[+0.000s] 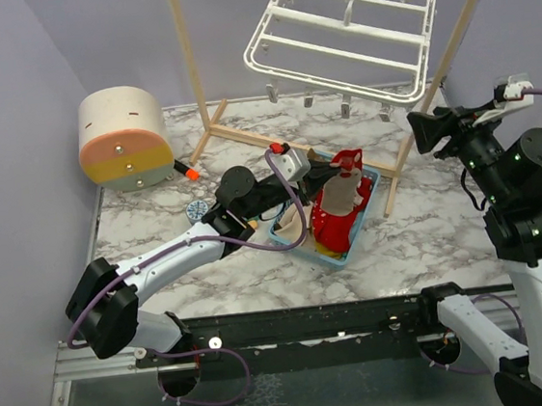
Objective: Clip the socks to the hanger
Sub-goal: Open the clamp at the hanger.
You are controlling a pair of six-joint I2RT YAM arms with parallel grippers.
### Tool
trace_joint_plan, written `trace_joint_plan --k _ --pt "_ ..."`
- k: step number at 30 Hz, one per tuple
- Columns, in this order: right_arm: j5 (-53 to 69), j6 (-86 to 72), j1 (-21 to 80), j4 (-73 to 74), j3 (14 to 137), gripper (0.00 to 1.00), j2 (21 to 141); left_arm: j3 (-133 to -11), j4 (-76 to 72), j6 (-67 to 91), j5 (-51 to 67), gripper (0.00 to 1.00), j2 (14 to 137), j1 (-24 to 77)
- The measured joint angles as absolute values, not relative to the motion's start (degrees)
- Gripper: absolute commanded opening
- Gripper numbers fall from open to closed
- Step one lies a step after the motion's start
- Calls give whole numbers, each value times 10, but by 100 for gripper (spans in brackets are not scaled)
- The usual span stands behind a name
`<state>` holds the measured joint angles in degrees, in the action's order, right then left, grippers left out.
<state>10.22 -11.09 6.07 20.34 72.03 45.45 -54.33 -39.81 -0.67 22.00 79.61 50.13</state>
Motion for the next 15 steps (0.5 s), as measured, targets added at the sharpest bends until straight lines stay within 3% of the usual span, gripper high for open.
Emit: trace_joint_plan --k 9,15 --pt "18 -104 61 280 721 74 408 -538 -399 -6 220 0 796 501" --pt "18 -95 61 284 721 76 427 -538 -400 -6 220 0 796 501"
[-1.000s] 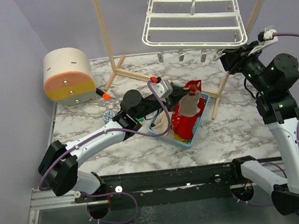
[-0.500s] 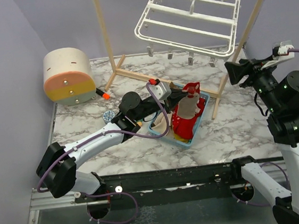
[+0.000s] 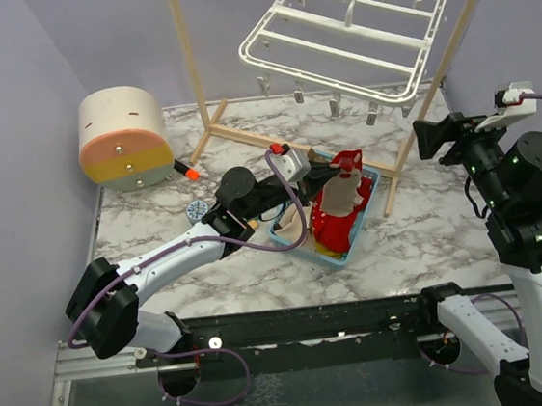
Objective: Clip the socks to the hanger
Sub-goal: Open the clamp at the hanger.
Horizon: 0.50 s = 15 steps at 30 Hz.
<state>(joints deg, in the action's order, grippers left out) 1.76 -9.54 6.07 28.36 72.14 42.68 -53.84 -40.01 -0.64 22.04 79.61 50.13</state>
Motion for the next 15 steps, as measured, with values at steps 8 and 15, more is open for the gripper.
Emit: trace_joint_plan --k 8,15 --pt "71 -89 61 253 732 78 473 -538 -402 -6 220 0 796 501" --pt "87 -94 61 223 732 78 494 -538 -402 -6 220 0 796 501"
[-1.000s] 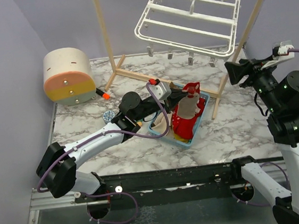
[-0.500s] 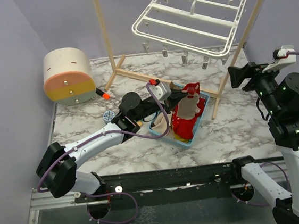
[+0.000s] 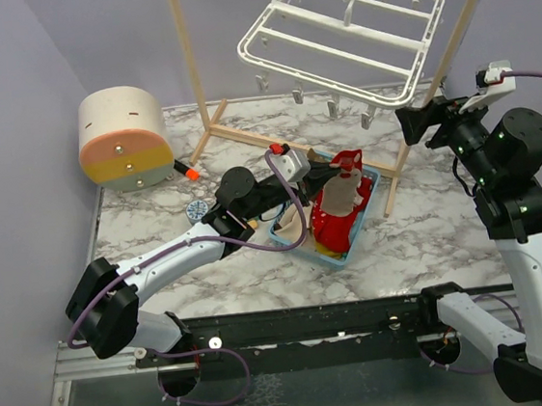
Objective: Clip the socks to the hanger
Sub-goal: Open the clamp at the hanger.
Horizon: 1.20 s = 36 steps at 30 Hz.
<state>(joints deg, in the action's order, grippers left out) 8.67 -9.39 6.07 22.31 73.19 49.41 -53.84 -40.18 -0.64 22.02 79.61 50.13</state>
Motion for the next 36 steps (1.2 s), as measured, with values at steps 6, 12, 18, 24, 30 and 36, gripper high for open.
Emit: trace_joint_plan --k 6,12,18,24,30,36 --pt "102 -103 61 203 732 78 496 -538 -402 -6 220 0 796 501" --pt "103 -114 61 191 732 73 502 -538 -402 -6 220 0 796 501" --pt "103 -127 61 181 732 67 512 -538 -402 -6 220 0 796 501" --pt "103 -135 61 175 732 62 516 -538 -402 -6 220 0 796 501" --pt "102 -136 61 168 732 56 517 -538 -402 -6 220 0 796 501" --pt "100 -136 61 163 732 49 520 -538 -402 -6 220 0 796 501"
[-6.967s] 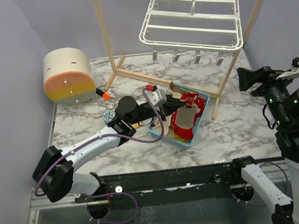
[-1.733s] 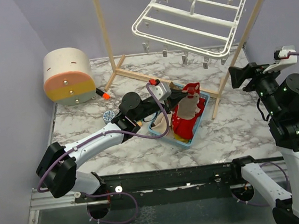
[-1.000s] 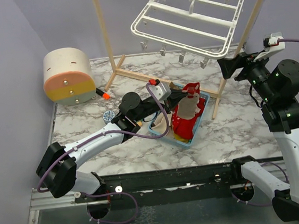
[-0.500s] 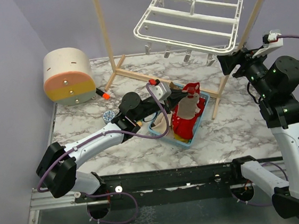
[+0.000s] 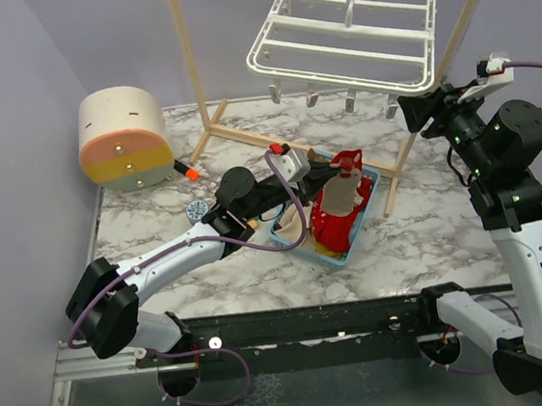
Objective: Clip the socks to the hanger
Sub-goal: Open the clamp at the hanger.
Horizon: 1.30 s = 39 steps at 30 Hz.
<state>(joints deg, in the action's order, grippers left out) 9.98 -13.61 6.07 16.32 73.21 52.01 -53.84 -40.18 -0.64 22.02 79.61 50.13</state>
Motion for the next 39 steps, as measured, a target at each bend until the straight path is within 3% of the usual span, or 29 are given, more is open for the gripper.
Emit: trace_joint_plan --k 14,16,20,23,29,39 --pt "95 -135 61 163 732 34 527 -538 -402 -6 220 0 798 501" --pt "95 -135 61 163 732 37 527 -538 -402 -6 220 0 798 501" --pt "92 -136 61 163 732 54 527 -539 -402 -6 220 0 799 501" --pt "84 -136 61 163 732 58 525 -539 -402 -6 220 0 799 501" --pt "62 -137 61 163 732 57 516 -539 -402 -6 220 0 799 501" --pt "39 -139 61 163 732 46 513 -539 -402 -6 220 0 799 501"
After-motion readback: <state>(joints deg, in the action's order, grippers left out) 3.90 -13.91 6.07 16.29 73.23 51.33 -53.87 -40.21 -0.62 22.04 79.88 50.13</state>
